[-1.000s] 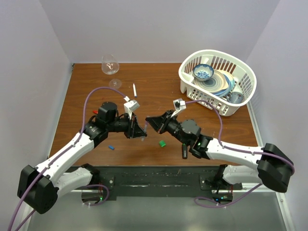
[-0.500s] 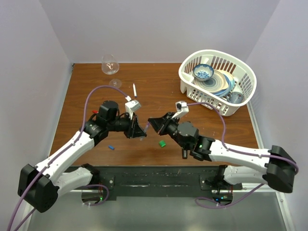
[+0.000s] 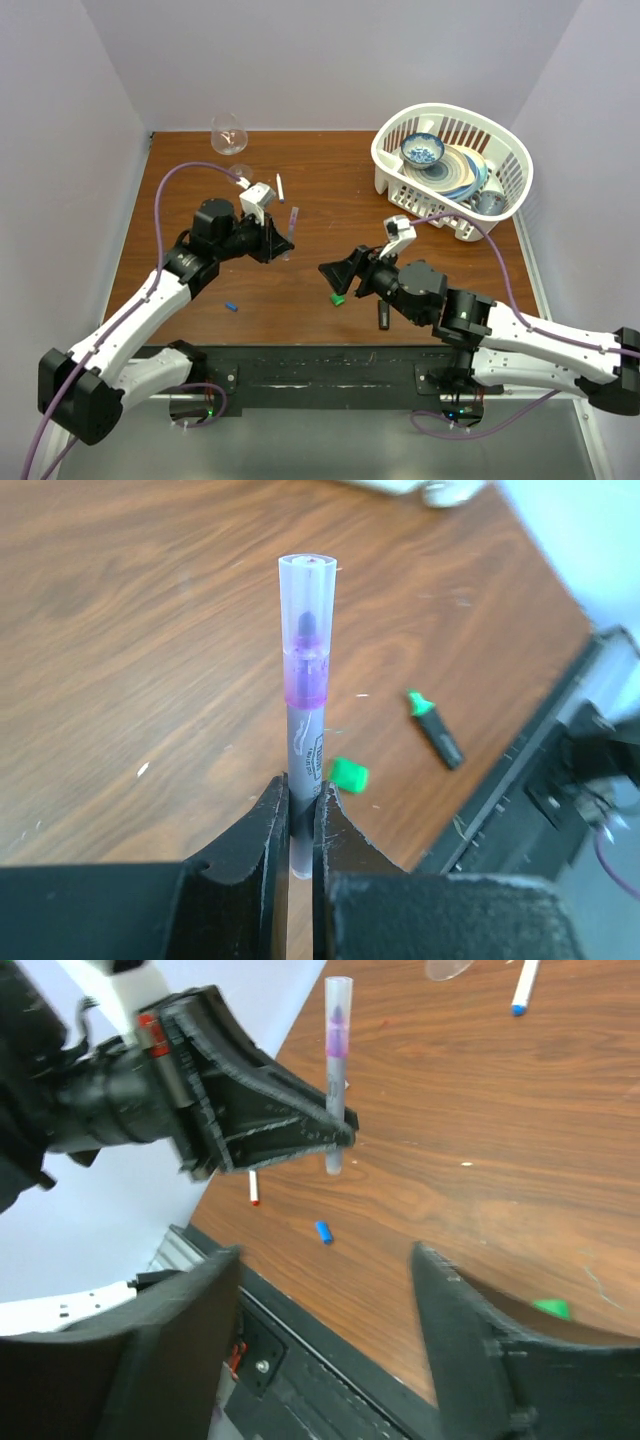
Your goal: Insert the pens into the pen caps
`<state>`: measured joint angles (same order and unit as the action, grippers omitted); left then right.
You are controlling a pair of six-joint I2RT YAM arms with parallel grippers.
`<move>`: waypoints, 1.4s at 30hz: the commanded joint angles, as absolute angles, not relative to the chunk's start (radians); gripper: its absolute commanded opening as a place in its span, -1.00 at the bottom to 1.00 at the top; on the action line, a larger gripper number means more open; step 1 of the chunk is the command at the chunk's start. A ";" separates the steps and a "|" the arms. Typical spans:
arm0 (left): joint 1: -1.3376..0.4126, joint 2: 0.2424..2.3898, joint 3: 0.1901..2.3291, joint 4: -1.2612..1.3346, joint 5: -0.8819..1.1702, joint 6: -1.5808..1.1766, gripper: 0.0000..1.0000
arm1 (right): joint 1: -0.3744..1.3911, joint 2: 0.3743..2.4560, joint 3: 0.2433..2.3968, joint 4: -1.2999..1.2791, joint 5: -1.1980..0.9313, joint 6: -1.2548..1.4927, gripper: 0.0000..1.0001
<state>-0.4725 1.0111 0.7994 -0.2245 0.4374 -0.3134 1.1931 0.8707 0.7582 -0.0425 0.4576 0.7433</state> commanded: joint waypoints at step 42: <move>-0.485 1.615 0.856 -0.361 -0.118 -0.630 -0.51 | 1.193 0.664 0.729 -0.440 0.660 0.802 0.77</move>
